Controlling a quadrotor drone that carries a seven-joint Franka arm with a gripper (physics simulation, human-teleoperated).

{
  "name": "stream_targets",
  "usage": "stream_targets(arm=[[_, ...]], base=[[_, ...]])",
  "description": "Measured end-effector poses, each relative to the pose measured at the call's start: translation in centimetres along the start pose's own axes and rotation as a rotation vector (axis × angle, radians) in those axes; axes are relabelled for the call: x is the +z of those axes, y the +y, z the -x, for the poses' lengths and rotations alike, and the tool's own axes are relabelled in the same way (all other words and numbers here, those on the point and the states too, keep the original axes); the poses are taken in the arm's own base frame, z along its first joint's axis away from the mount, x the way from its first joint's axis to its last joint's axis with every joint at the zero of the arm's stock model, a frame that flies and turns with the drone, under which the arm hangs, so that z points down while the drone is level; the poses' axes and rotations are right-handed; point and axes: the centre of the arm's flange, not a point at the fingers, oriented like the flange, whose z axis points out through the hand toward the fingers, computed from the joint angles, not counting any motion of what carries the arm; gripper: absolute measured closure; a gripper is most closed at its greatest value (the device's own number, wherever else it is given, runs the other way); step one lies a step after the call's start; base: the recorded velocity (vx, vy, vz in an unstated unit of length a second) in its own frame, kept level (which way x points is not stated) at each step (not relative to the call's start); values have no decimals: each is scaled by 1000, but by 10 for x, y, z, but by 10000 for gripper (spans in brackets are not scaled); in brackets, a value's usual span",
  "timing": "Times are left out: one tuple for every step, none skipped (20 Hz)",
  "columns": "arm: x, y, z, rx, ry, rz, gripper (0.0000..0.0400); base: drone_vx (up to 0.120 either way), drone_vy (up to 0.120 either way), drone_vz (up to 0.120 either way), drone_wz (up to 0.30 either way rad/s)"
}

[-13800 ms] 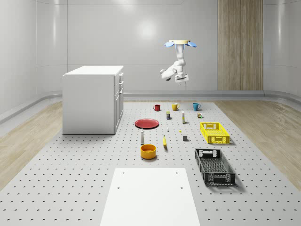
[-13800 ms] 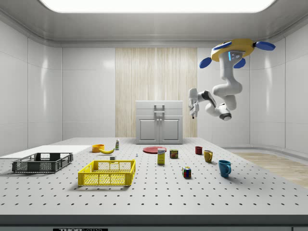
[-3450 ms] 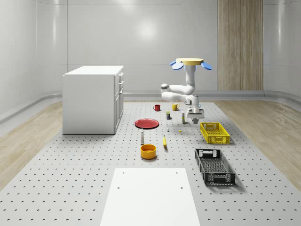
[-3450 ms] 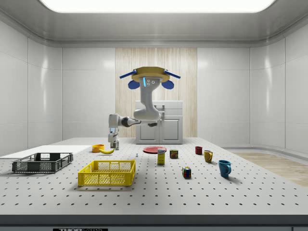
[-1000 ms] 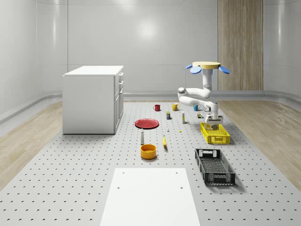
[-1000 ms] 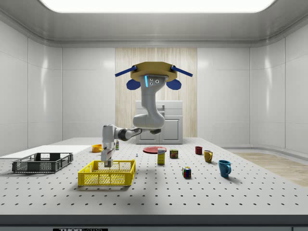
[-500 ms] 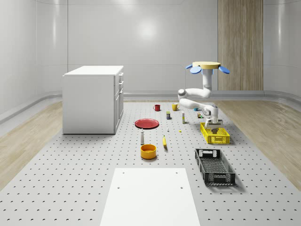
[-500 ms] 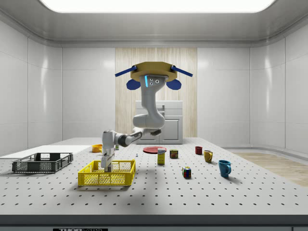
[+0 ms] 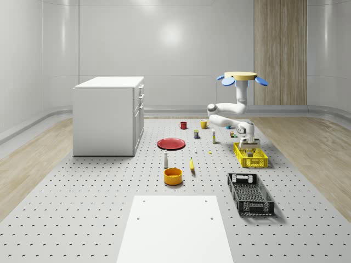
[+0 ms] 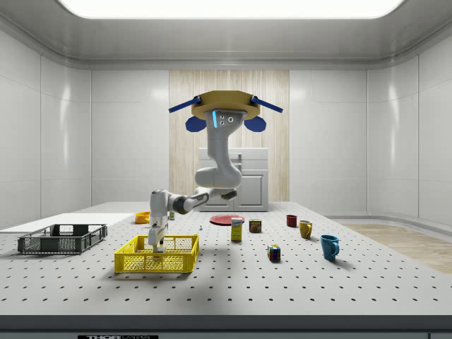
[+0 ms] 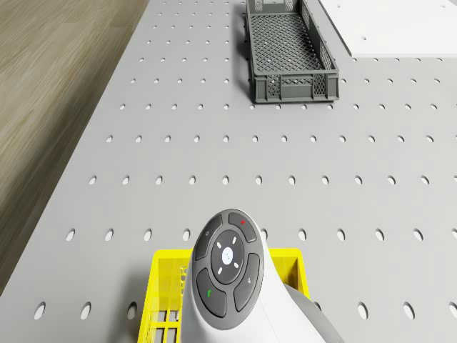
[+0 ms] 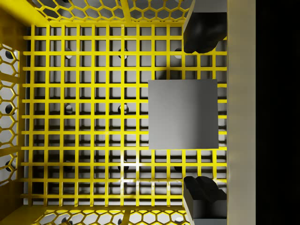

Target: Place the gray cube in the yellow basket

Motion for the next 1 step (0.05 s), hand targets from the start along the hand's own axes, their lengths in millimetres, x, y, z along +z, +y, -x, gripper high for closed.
stream_targets(arm=[[-1, 0, 0, 0, 0, 0, 9]], base=[[0, 0, 0, 0]])
